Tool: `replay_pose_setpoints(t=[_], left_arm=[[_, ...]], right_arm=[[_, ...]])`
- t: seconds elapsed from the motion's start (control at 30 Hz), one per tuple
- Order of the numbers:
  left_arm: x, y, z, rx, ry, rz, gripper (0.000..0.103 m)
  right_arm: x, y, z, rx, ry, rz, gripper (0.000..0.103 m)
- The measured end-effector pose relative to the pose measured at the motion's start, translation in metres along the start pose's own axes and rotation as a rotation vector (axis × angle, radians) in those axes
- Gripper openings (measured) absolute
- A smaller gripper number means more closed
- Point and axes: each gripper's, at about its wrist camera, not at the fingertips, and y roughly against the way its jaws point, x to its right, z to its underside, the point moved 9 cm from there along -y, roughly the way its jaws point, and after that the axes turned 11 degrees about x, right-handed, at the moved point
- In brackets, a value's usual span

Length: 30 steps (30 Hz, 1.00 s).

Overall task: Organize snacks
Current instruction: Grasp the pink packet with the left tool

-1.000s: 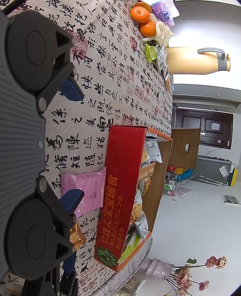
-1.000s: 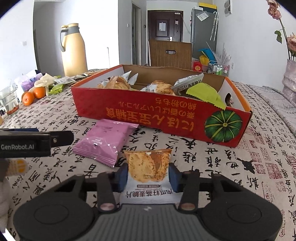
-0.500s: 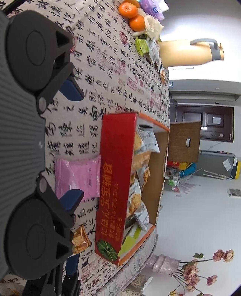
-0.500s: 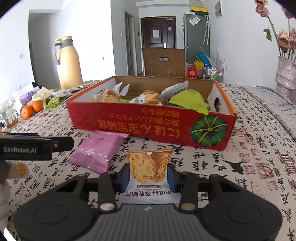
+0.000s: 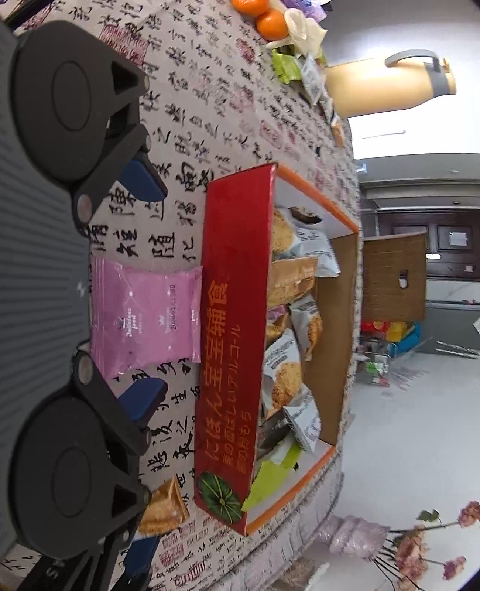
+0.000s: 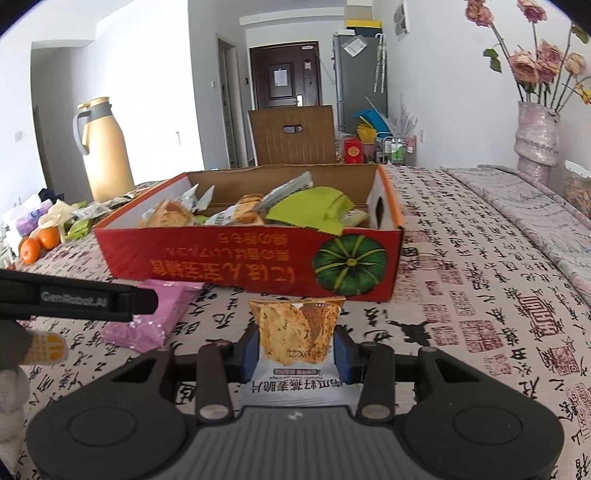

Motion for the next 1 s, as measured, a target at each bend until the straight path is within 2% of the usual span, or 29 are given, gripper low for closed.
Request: replay_pose_setpoints(t=[0.33, 0.47, 0.5, 0.57, 0.7, 1.0], left_arm=[[0.014, -0.019, 0.007, -0.049, -0.011, -0.042, 0.102], [0.019, -0.024, 0.011, -0.066, -0.030, -0.047, 0.095], [0.020, -0.025, 0.013, -0.070, -0.037, -0.048, 0.089], [0.021, -0.026, 0.014, -0.072, -0.033, -0.043, 0.085], [0.025, -0.022, 0.013, -0.062, -0.043, -0.019, 0.065], [0.026, -0.014, 0.015, -0.046, -0.032, 0.007, 0.063]], right_arm=[[0.014, 0.003, 0.002, 0.010, -0.030, 0.011, 0.040], [0.017, 0.004, 0.003, 0.012, -0.040, 0.009, 0.040], [0.017, 0.005, 0.003, 0.013, -0.042, 0.008, 0.040], [0.018, 0.006, 0.002, 0.015, -0.044, 0.006, 0.040], [0.019, 0.007, 0.003, 0.017, -0.049, 0.003, 0.040], [0.017, 0.014, 0.001, 0.033, -0.051, -0.011, 0.040]])
